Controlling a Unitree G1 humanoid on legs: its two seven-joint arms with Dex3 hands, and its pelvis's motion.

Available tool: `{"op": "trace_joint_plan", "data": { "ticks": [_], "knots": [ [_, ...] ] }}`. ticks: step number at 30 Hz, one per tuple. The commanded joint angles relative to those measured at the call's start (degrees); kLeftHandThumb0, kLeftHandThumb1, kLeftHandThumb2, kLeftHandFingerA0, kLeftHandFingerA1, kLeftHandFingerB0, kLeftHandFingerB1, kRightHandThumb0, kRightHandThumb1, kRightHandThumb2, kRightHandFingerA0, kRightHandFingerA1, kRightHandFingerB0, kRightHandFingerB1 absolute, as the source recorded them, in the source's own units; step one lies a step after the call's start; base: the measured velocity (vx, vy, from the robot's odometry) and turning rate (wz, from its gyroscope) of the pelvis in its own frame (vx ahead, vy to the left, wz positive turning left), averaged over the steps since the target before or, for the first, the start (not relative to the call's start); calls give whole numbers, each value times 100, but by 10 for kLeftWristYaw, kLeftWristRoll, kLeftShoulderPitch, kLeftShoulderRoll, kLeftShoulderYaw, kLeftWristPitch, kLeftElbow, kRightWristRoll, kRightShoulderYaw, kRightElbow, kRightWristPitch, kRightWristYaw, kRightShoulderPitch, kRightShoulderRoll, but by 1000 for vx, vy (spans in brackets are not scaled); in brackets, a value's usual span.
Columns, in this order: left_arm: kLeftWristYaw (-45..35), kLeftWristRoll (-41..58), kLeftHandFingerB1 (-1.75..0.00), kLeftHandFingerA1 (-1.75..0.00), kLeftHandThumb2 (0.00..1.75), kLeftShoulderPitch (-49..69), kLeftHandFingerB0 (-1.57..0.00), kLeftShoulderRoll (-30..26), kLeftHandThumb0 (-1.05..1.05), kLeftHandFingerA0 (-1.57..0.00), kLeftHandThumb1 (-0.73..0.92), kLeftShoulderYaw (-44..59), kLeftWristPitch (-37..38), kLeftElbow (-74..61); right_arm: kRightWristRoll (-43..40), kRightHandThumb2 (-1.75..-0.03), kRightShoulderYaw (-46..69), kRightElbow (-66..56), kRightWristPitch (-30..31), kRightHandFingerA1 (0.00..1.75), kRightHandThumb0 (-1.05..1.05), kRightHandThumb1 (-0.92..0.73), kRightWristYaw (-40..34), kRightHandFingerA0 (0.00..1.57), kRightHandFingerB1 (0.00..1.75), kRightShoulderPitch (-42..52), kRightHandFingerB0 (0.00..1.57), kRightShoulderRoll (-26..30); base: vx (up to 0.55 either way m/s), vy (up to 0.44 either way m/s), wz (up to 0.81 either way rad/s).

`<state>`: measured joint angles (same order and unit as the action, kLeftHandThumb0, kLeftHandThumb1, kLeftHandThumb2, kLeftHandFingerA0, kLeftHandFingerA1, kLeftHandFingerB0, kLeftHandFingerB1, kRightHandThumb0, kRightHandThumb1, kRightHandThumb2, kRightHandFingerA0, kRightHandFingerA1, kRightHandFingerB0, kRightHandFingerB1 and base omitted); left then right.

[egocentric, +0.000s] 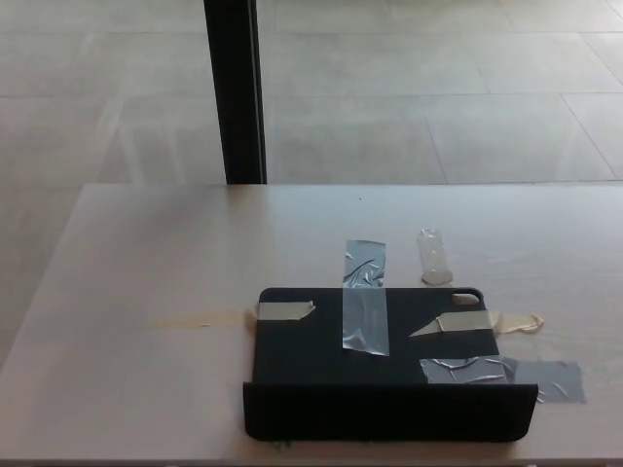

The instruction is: The robot uses its right hand to open a folded tablet cover kept in the middle of the desk

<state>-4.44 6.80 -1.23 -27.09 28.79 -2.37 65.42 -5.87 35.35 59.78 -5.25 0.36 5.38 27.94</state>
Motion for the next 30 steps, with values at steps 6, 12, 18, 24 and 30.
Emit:
{"op": "trace_joint_plan", "data": {
  "ticks": [6, 12, 18, 24, 30],
  "knots": [
    [-14, 91, -65, -77, 65, -36, -52, -43, -77, -68, 85, 104, -24, 62, -153, -68, 170, -87, -57, 47, -88, -88, -10, 74, 40, -96, 48, 56, 0, 0, 0],
    [-13, 84, -64, -76, 65, -40, -52, -45, -77, -69, 86, 101, -24, 63, -156, -68, 133, -280, -48, 49, -80, -89, 45, 65, 38, -134, 44, 31, 0, 0, 0],
    [-21, 88, -65, -77, 65, -35, -51, -43, -78, -69, 86, 102, -15, 67, -102, -66, 4, -487, -66, 49, -82, -86, 60, 58, 38, -159, 40, -11, 0, 0, 0],
    [-23, 91, -65, -77, 66, -35, -51, -44, -76, -67, 87, 103, -17, 67, 29, -67, -123, -513, -148, 55, -79, -91, 62, 71, 40, -170, 39, -16, 0, 0, 0],
    [-21, 94, -66, -78, 65, -33, -52, -43, -76, -67, 86, 106, -17, 71, 153, -110, -279, -554, -128, 56, -86, -73, 58, 51, 46, -174, 28, -24, 0, 0, 0]
  ]
}}
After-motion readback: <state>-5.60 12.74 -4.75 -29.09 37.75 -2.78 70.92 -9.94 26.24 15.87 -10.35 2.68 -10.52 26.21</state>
